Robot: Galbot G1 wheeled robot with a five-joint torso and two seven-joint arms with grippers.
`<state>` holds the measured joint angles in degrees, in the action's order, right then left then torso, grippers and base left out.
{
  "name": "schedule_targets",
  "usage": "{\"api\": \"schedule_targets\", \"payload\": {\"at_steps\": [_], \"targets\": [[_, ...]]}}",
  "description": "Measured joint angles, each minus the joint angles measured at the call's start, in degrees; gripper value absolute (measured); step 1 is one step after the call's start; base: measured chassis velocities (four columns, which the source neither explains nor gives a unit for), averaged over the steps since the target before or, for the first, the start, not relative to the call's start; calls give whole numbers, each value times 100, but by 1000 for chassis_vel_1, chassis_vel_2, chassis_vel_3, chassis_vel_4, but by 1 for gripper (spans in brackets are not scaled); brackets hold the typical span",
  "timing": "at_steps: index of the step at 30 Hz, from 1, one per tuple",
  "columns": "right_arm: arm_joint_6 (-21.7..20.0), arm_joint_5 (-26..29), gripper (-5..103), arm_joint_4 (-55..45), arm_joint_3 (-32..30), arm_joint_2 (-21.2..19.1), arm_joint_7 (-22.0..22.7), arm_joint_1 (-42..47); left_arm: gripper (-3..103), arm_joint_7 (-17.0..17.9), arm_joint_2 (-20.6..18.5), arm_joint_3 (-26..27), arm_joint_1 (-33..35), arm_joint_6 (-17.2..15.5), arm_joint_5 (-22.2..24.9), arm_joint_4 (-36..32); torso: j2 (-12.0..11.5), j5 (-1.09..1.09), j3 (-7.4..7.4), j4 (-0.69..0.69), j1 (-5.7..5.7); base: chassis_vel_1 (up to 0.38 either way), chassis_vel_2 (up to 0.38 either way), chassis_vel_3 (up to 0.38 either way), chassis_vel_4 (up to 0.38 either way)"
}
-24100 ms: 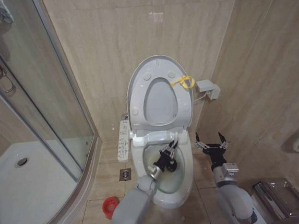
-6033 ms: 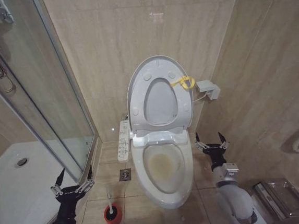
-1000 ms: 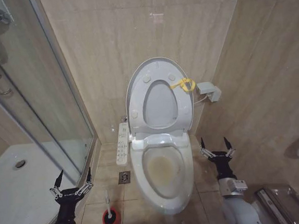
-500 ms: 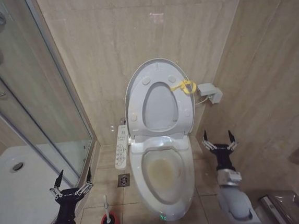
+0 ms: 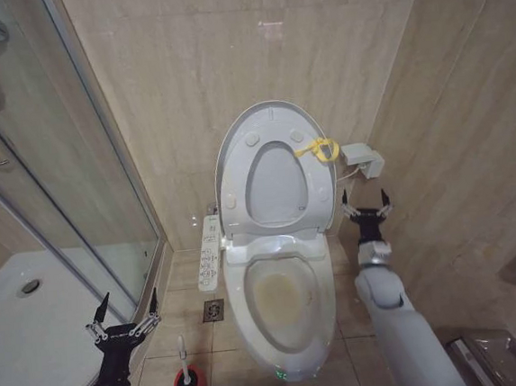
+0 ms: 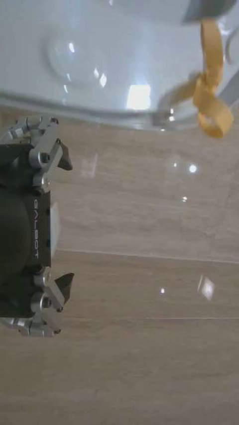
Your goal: Open the toilet lid, clean the toilet bowl with a toilet brush, close the toilet lid, and flush.
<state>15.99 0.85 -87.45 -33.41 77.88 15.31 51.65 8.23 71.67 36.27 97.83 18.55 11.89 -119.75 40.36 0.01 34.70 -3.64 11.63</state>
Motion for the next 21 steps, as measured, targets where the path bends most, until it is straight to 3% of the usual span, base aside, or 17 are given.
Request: {"api": "schedule_targets", "payload": {"at_steps": [7,21], "targets": [[-15,254,100,370,-33,-437,-101,-383,100,1,0,0,0,0,0,0,0,0,0,-6,0,0,0,0,0],[-30,256,100,1126,187,-456,-140,-1413,100,1,0,0,-1,0,0,0,0,-1,0,-2,0,0,0,0,0]]}}
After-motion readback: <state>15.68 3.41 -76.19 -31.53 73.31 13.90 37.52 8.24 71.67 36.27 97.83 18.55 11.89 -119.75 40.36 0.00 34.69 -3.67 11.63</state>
